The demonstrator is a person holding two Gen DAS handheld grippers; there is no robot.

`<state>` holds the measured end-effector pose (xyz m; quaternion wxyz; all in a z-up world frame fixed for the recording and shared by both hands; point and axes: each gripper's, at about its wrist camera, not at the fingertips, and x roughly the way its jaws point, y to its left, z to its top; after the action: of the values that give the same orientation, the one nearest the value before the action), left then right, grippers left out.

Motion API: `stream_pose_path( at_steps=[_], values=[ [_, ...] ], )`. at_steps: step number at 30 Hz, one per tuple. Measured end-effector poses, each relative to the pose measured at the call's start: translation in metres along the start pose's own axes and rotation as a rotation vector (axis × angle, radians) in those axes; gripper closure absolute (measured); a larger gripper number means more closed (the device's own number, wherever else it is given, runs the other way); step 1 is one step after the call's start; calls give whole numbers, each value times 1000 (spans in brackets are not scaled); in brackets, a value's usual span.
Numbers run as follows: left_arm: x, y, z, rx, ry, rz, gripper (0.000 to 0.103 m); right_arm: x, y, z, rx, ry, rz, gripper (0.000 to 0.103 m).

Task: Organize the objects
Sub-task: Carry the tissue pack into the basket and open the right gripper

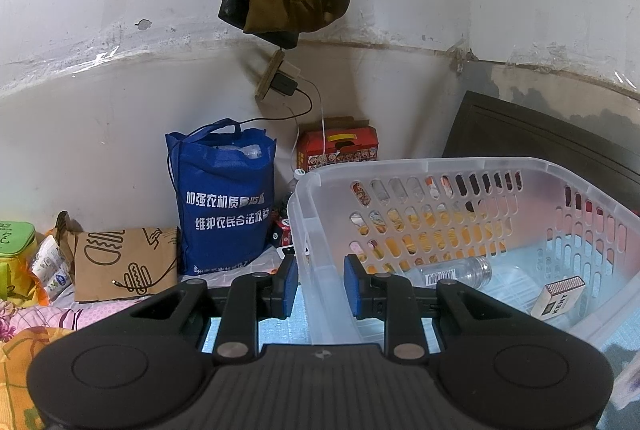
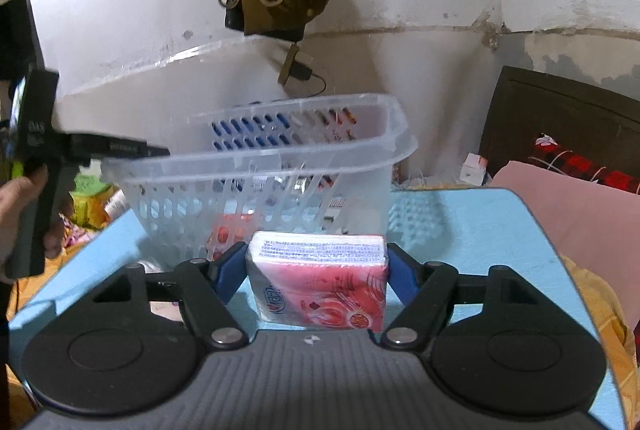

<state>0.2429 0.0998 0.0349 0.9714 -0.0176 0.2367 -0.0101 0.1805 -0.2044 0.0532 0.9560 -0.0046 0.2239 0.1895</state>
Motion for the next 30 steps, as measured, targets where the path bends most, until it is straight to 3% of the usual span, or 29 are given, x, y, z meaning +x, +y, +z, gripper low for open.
stream_pose_path(
  at_steps=[7, 12, 15, 17, 20, 27, 29, 30],
  values=[
    [1, 2, 2, -1, 2, -5, 74, -27, -7, 32, 8, -79, 27, 28],
    [3, 1, 2, -1, 6, -5, 74, -38, 3, 84, -19, -159, 84, 28],
    [3, -2, 2, 6, 5, 5, 74, -20, 24, 117, -104, -189, 73, 28],
    [3, -3, 2, 5, 7, 6, 74, 13, 43, 133, -184, -142, 22, 29],
    [3, -2, 2, 2, 7, 1, 74, 47, 48, 147, -147, -87, 52, 29],
    [4, -1, 1, 0, 5, -3, 73, 73, 47, 140, -119, -51, 58, 28],
    [4, -2, 2, 0, 7, -4, 73, 78, 47, 136, -124, -48, 49, 26],
    [4, -2, 2, -1, 8, -4, 73, 78, 46, 134, -119, -50, 44, 20]
  ],
)
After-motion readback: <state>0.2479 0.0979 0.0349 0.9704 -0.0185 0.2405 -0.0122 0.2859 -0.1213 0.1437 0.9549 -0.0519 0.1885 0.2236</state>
